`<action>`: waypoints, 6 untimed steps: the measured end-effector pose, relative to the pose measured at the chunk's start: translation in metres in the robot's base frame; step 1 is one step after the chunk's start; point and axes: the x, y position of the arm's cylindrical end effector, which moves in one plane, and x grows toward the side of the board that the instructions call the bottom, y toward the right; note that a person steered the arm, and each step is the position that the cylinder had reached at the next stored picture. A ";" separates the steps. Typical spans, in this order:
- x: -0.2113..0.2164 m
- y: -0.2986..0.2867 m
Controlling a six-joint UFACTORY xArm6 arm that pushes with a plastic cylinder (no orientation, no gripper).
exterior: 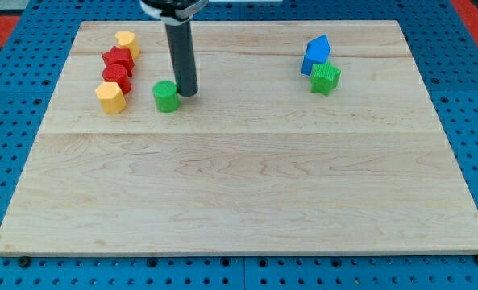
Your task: Place the green circle bottom to the yellow hexagon
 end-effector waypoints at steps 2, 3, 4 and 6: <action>0.024 -0.021; 0.014 -0.019; -0.001 -0.030; 0.031 -0.048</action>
